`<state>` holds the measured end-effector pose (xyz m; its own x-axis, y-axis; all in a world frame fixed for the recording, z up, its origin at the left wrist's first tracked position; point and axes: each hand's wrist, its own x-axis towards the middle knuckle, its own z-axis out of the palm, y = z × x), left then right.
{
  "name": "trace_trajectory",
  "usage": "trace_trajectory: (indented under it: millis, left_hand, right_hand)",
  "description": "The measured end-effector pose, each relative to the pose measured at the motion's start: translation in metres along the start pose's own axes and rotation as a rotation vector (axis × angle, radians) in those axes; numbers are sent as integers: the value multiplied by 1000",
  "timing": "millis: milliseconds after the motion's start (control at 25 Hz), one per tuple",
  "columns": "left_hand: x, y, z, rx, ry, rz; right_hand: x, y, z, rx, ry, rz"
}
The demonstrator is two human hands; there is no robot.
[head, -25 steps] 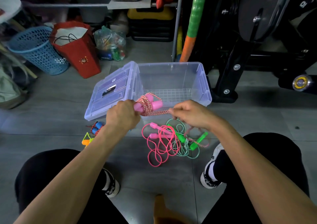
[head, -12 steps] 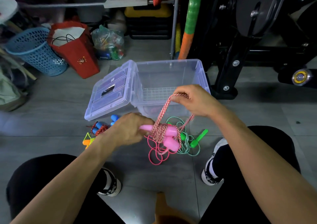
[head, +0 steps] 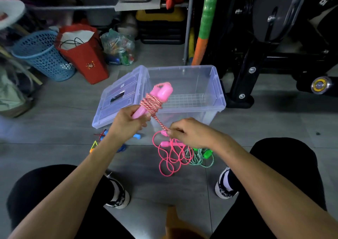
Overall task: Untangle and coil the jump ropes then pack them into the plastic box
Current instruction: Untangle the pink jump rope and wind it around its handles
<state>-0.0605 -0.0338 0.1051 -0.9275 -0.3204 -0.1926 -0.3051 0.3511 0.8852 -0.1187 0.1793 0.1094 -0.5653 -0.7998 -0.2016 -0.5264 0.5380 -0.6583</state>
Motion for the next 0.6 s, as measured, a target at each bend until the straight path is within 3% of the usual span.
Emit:
trace_trajectory:
  millis: [80, 240, 400, 600]
  left_hand:
    - [5, -8, 9, 342, 49, 63]
    - [3, -5, 20, 883, -27, 35]
    - [4, 2, 19, 911, -158, 235]
    - [8, -6, 7, 799, -566, 269]
  right_hand:
    - [-2, -6, -4, -83, 27, -36]
    - [-10, -4, -33, -48, 140, -12]
    - [-14, 14, -50, -10, 183, 61]
    - [-16, 41, -66, 77, 329, 133]
